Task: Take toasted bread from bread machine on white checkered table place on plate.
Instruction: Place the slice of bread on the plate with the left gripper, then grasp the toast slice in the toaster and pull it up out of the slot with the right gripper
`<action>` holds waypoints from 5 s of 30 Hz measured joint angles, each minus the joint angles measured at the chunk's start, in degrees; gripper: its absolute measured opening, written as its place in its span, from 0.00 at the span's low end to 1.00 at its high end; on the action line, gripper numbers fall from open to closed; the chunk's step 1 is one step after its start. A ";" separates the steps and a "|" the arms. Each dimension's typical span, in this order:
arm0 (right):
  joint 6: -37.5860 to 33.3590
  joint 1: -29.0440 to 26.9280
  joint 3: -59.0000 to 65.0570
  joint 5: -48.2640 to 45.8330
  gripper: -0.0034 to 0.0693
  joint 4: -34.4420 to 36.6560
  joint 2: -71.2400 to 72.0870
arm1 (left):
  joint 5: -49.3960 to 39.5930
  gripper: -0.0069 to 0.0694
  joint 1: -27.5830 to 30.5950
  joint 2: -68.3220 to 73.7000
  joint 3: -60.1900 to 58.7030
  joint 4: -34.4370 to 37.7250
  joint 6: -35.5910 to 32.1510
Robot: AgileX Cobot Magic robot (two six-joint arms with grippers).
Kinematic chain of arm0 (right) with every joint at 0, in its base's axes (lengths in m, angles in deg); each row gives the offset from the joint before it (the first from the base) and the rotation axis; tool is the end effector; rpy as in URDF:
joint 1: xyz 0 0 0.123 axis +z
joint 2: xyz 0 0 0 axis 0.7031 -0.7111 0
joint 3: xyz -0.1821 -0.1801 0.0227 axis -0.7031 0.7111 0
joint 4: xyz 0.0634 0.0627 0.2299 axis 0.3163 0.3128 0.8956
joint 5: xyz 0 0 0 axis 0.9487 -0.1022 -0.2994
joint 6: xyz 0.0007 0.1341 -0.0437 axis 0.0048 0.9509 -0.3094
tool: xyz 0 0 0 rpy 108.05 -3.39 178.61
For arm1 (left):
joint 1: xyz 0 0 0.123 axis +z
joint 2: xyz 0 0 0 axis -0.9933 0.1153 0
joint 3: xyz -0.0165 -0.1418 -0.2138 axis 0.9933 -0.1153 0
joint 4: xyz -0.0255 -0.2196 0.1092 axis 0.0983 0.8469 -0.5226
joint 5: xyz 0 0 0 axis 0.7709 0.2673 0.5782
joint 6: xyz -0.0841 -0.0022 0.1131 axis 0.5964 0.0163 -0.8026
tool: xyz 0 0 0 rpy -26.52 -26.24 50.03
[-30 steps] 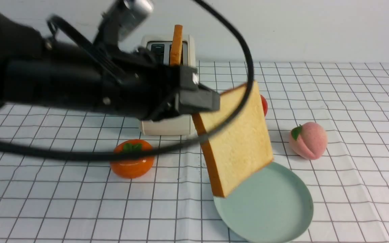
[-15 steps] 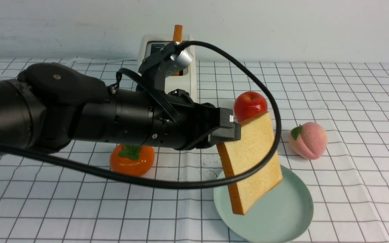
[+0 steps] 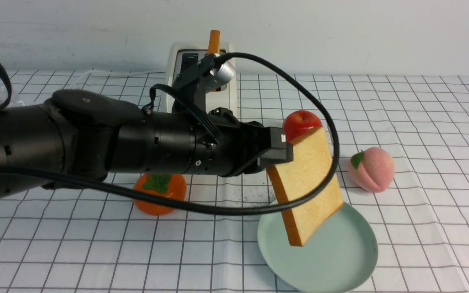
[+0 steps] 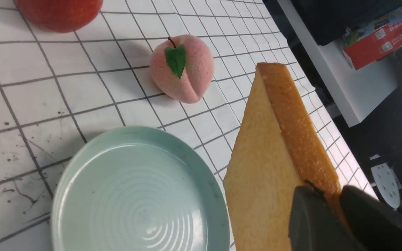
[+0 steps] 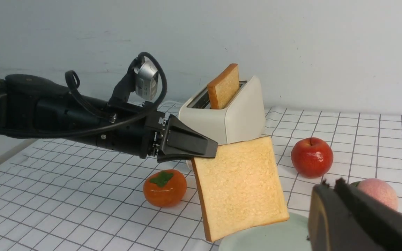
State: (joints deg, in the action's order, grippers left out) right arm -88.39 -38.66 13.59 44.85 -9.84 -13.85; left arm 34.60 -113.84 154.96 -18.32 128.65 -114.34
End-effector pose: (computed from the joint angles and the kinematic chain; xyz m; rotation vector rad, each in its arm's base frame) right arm 0.0667 0.0598 0.3625 -0.2199 1.6309 0.5423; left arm 0.3001 -0.2479 0.2374 0.2540 2.1737 -1.1268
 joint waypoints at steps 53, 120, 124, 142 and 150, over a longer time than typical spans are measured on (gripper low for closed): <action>0.00 0.00 0.00 -3.97 0.10 0.18 -0.85 | 8.41 0.07 -0.01 -20.56 -0.98 -7.64 -14.09; 8.72 27.35 -52.21 10.09 0.33 -12.92 -84.48 | 9.82 0.07 -0.01 -73.29 -32.37 -128.25 105.74; 7.96 27.35 -59.46 15.42 0.52 -15.27 -93.29 | 10.06 0.07 -0.01 -73.29 -32.37 -128.25 105.79; 9.81 26.03 -73.71 26.51 0.82 -21.70 -112.81 | 15.34 0.07 -0.01 -73.29 -32.37 -128.97 105.84; 16.23 24.73 -73.71 28.65 0.81 -21.77 -115.59 | 15.36 0.07 -0.01 -73.29 -32.37 -129.08 105.84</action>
State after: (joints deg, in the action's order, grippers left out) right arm -72.16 -13.92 -60.12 73.50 -31.61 -129.45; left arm 49.95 -113.84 81.66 -50.69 -0.43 -8.50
